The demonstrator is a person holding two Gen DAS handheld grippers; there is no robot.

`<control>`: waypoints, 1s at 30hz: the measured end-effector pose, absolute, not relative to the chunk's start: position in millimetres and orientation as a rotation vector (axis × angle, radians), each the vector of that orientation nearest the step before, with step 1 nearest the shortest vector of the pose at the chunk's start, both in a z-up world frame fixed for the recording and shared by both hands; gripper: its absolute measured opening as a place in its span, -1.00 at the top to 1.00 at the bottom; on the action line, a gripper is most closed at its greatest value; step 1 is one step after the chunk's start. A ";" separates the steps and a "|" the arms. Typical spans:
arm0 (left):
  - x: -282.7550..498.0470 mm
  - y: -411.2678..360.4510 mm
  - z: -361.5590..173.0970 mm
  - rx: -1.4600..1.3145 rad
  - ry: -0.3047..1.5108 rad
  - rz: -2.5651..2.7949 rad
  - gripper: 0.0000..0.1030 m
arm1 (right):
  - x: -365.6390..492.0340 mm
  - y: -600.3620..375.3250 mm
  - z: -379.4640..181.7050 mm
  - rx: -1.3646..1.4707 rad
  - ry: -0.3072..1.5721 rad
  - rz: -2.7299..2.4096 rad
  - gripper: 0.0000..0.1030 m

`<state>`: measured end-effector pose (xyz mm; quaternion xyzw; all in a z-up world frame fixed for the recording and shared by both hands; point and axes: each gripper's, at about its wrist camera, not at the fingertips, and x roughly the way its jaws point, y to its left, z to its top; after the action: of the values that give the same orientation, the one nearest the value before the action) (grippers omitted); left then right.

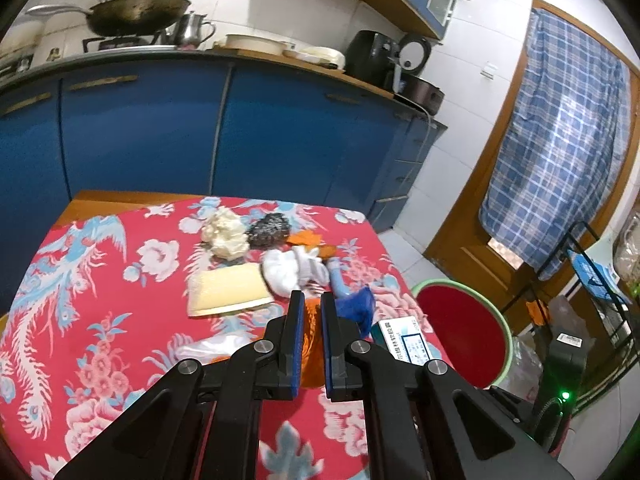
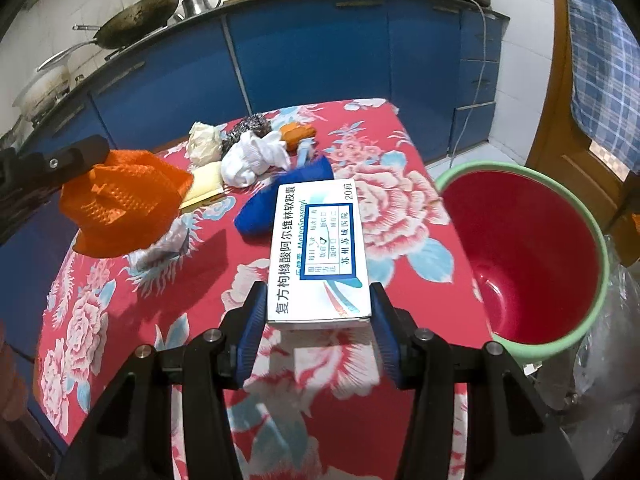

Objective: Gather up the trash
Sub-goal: 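Lift the orange glove with the left gripper while the right carries the white box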

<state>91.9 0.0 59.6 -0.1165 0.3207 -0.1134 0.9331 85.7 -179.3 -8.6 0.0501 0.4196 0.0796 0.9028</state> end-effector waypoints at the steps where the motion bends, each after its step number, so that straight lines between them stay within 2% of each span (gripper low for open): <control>1: 91.6 -3.0 60.7 -0.234 0.655 -0.237 0.85 | 83.1 -181.8 -7.1 0.106 0.863 0.163 -0.04; 30: 105.4 -110.3 78.6 -0.111 0.651 -0.390 0.85 | 53.1 -277.2 13.5 0.237 0.764 0.015 -0.04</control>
<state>105.4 -110.3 78.6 -0.0543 0.3174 -0.1901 0.9274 53.1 -277.2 13.5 0.1156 0.3719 0.0071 0.9210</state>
